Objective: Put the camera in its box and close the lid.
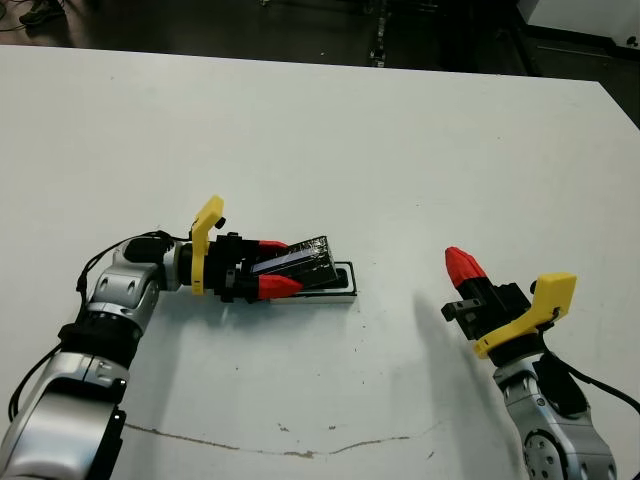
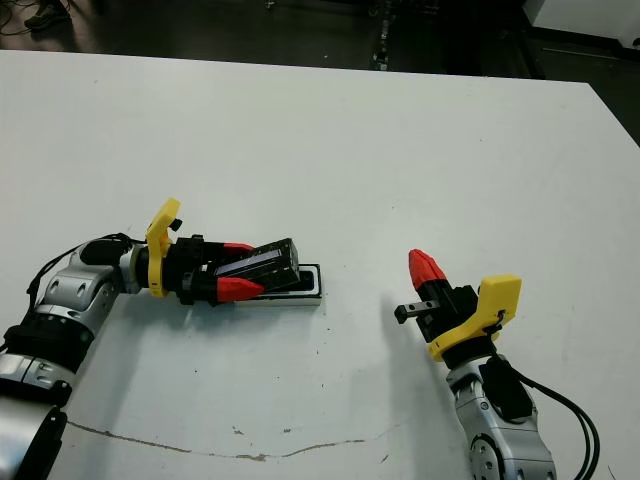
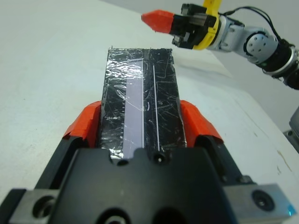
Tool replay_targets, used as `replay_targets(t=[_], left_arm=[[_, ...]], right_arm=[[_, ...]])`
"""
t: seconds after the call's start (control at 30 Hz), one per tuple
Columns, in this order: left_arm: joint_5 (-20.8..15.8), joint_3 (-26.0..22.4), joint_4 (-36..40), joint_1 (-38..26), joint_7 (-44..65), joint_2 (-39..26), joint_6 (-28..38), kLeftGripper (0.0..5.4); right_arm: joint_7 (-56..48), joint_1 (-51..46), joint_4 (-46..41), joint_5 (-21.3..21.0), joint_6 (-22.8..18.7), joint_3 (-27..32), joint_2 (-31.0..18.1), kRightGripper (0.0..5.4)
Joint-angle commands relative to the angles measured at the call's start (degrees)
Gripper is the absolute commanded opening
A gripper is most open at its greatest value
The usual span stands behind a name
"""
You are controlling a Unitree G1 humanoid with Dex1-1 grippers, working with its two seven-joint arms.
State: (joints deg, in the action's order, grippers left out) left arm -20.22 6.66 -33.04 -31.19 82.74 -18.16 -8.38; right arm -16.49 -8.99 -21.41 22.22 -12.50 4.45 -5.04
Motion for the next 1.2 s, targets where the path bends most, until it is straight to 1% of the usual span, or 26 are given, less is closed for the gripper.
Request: replay_targets(t=[0.03, 0.17, 0.23, 0.3, 0.4, 0.57, 0.77, 0.9, 1.0, 1.2], left_arm=[[0.31, 0.88, 0.38, 2.54, 0.21, 0.70, -0.47, 3.16], [0.20, 0.92, 0.87, 3.32, -0.34, 0.86, -0.01, 3.16], [0.21, 0.92, 1.25, 3.72, -0.67, 0.99, 0.69, 3.16], [0.08, 0.89, 1.50, 4.15, -0.80, 1.27, 1.73, 3.16], [0.27, 1.12, 2.43, 4.92, -1.78, 1.49, 2.45, 3.16], [-0.30, 1.63, 2.75, 5.55, -2.01, 1.91, 0.91, 3.16], [-0.32, 2.25, 2.82, 6.12, -2.09, 2.06, 0.66, 3.16], [-0.41, 2.49, 3.12, 6.24, -2.53, 2.25, 0.44, 3.16], [-0.37, 2.72, 2.76, 6.09, -2.76, 2.52, 0.20, 3.16], [0.60, 3.68, 3.17, 5.95, -4.20, 3.07, 1.21, 3.16]], right_arm=[[0.26, -0.68, -0.06, 0.12, -0.56, 0.23, -0.61, 0.00], [-0.42, -0.60, 0.44, 0.51, 0.10, 0.19, -0.46, 0.00], [-0.27, -0.57, 0.53, 0.01, 0.44, 0.07, -0.44, 0.00], [0.19, -0.60, 0.14, 0.13, -0.47, 0.09, -0.47, 0.00], [0.26, -0.67, -0.01, 0.27, -0.65, 0.11, -0.46, 0.00], [-0.11, -0.57, 0.42, -0.03, -0.06, 0.01, -0.59, 0.00], [1.08, -0.89, -0.64, -0.52, -1.11, -0.25, -0.56, 0.00], [1.02, -0.90, -0.74, 0.23, -1.53, -0.15, -0.50, 0.00], [1.03, -0.92, -0.81, -0.41, -1.24, -0.34, -0.74, 0.00], [0.15, -0.64, 0.12, 0.19, -0.25, -0.13, -0.49, 0.00]])
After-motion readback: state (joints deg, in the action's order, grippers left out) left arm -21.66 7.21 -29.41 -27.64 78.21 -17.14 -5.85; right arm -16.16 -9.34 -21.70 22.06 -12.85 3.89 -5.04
